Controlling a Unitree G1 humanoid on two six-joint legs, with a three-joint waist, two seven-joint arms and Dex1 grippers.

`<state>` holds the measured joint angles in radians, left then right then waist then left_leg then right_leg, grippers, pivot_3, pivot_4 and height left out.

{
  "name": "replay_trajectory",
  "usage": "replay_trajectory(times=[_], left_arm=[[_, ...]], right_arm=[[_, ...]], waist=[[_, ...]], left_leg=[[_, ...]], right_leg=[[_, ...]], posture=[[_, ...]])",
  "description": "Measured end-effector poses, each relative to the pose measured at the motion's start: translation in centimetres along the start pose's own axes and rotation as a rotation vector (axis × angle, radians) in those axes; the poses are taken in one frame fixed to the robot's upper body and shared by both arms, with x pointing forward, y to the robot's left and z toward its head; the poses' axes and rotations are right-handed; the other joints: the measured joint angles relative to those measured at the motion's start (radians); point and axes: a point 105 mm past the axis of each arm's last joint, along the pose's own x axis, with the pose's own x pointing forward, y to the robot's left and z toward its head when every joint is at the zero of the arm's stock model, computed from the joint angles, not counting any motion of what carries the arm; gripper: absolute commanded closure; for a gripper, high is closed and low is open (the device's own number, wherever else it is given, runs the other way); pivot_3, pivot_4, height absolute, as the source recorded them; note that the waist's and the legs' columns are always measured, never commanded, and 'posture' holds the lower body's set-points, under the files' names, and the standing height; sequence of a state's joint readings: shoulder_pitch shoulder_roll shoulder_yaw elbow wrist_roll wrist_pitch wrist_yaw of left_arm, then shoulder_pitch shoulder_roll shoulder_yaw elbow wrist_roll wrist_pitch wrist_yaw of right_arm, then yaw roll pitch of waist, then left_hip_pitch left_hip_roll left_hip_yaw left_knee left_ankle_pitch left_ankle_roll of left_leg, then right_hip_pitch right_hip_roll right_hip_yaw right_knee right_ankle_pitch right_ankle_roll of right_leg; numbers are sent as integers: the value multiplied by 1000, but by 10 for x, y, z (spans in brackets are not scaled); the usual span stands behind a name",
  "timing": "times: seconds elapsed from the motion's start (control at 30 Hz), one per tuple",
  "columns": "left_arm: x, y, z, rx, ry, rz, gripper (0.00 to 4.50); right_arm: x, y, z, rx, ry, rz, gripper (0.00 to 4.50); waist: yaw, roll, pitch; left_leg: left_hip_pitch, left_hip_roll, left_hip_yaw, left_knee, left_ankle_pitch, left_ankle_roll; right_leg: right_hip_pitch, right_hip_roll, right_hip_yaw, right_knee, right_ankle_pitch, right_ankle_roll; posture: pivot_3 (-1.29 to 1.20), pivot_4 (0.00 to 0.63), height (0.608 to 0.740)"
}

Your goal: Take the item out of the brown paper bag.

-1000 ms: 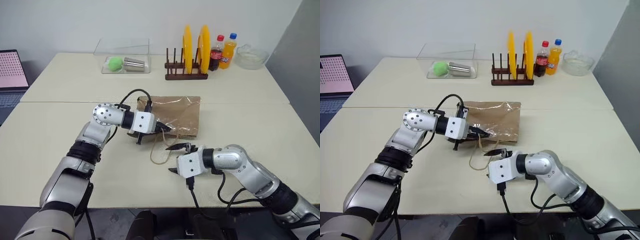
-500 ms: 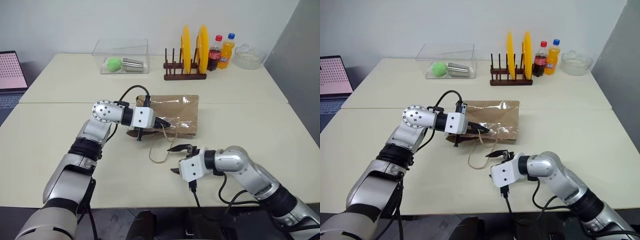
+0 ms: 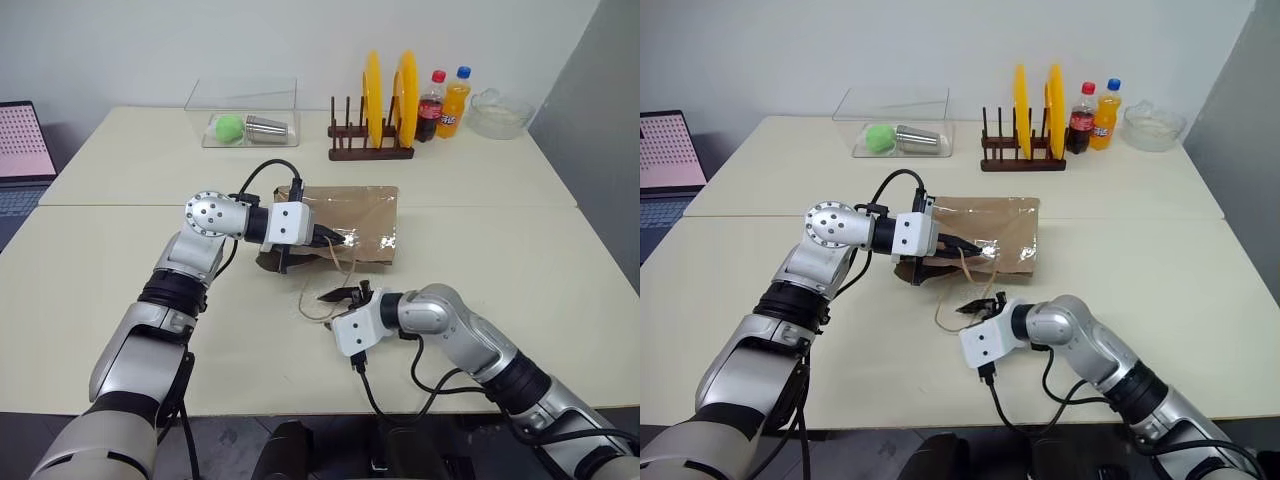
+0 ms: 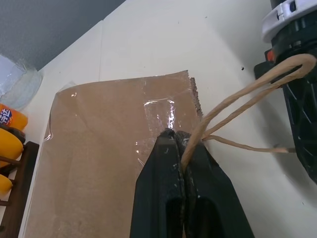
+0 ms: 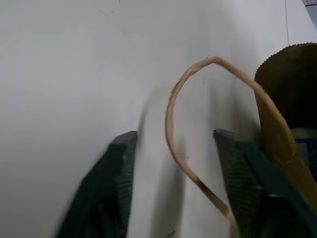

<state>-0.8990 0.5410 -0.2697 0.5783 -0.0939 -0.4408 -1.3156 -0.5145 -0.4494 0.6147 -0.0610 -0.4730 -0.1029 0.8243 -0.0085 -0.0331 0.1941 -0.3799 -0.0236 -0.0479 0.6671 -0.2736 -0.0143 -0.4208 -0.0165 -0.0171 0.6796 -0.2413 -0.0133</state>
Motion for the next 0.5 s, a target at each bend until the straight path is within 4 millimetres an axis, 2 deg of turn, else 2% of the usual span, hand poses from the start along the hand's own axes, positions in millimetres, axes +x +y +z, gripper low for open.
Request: replay_trajectory(times=[0.1, 0.13, 0.3, 0.5], left_arm=[[0, 1, 1, 4, 1, 5, 4500], [0, 2, 1, 1, 2, 10, 4500], [7, 17, 6, -71, -1, 58, 4500], [1, 61, 26, -122, -9, 192, 4500]], right_arm=[[0, 3, -3, 1, 18, 8, 4237], [0, 5, -4, 5, 18, 10, 4448], [1, 8, -4, 13, 17, 13, 4448], [0, 13, -3, 6, 7, 23, 4448]], waist=[[0, 0, 0], [0, 0, 0], [0, 0, 0], [0, 0, 0]], left_leg=[[0, 0, 0, 0, 0, 0], [0, 0, 0, 0, 0, 0], [0, 0, 0, 0, 0, 0], [0, 0, 0, 0, 0, 0]], right_leg=[[0, 0, 0, 0, 0, 0], [0, 0, 0, 0, 0, 0], [0, 0, 0, 0, 0, 0], [0, 0, 0, 0, 0, 0]], posture=[[0, 150, 740], [0, 150, 740], [0, 150, 740], [0, 150, 740]])
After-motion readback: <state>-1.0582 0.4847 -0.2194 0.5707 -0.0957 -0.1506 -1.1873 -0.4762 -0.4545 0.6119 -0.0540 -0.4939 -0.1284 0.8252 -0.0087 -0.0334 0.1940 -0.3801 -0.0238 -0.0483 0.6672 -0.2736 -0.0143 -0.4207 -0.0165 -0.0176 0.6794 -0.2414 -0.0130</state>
